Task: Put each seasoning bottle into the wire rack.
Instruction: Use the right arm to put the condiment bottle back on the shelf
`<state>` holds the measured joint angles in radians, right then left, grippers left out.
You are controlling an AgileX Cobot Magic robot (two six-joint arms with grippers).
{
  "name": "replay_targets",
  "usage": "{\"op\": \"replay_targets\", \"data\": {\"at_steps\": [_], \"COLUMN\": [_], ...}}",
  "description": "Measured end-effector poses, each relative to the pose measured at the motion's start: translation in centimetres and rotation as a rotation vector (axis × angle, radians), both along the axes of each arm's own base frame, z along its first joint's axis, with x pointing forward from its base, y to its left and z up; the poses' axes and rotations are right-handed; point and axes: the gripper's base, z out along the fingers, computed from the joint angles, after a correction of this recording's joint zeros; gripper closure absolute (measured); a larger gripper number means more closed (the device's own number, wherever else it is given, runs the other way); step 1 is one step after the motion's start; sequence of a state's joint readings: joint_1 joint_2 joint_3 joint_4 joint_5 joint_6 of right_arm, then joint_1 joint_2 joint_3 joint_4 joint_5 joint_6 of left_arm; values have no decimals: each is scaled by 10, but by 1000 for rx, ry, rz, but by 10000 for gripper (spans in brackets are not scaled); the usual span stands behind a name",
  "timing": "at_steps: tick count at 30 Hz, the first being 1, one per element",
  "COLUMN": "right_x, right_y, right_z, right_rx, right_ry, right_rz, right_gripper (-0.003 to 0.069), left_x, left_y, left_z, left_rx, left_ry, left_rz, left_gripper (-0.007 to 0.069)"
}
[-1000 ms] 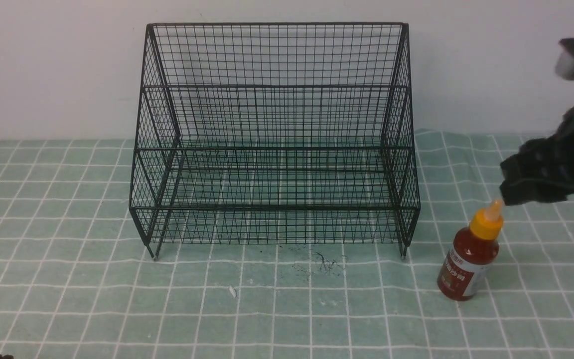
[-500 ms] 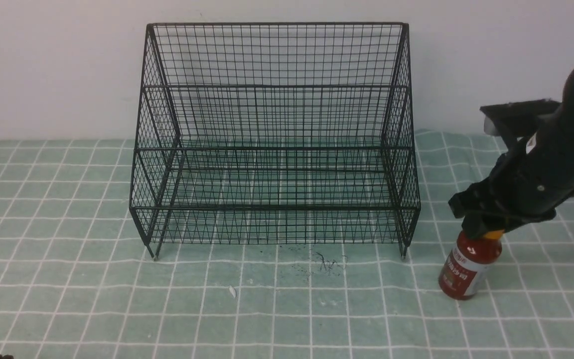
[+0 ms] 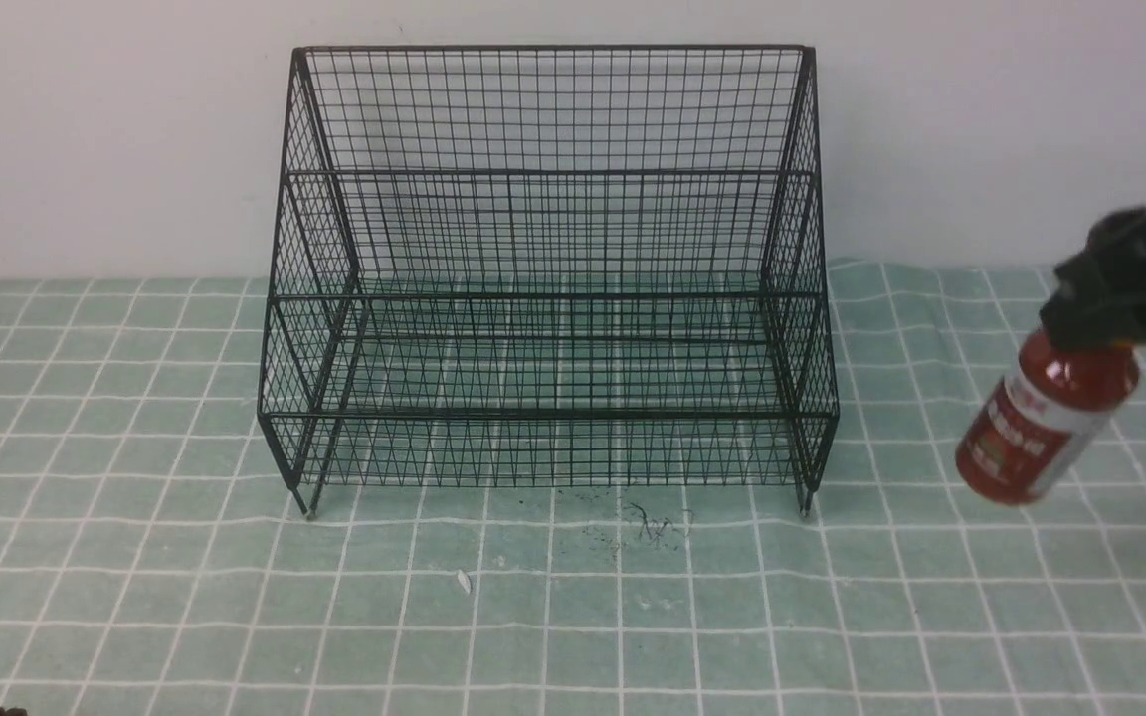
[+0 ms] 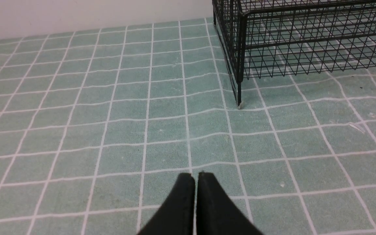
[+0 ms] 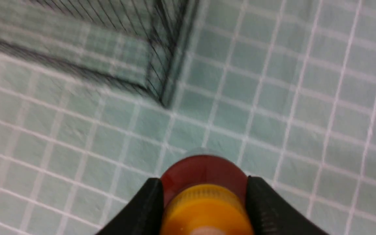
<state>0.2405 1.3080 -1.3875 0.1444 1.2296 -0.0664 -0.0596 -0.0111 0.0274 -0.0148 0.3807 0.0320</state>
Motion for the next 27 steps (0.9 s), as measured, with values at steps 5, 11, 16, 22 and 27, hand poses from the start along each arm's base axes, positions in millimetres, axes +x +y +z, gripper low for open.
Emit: {"op": "replay_targets", "data": {"at_steps": [5,11,16,22,27], "right_x": [18,60,93,119,130], "right_y": [16,50,86,113,123], "right_z": [28,18,-12,-50,-74], "right_rx": [110,93,23,-49,-72], "right_ry": [-65,-42,8,37,69], "right_rz": [86,172,230,256,266], "right_gripper": [362,362,362,362,362], "left_x": [0,0,0,0,0], "left_y": [0,0,0,0,0], "left_z": [0,0,0,0,0], "left_rx": [0,0,0,0,0], "left_ry": [0,0,0,0,0], "left_rz": [0,0,0,0,0], "left_gripper": [631,631,631,631,631]}}
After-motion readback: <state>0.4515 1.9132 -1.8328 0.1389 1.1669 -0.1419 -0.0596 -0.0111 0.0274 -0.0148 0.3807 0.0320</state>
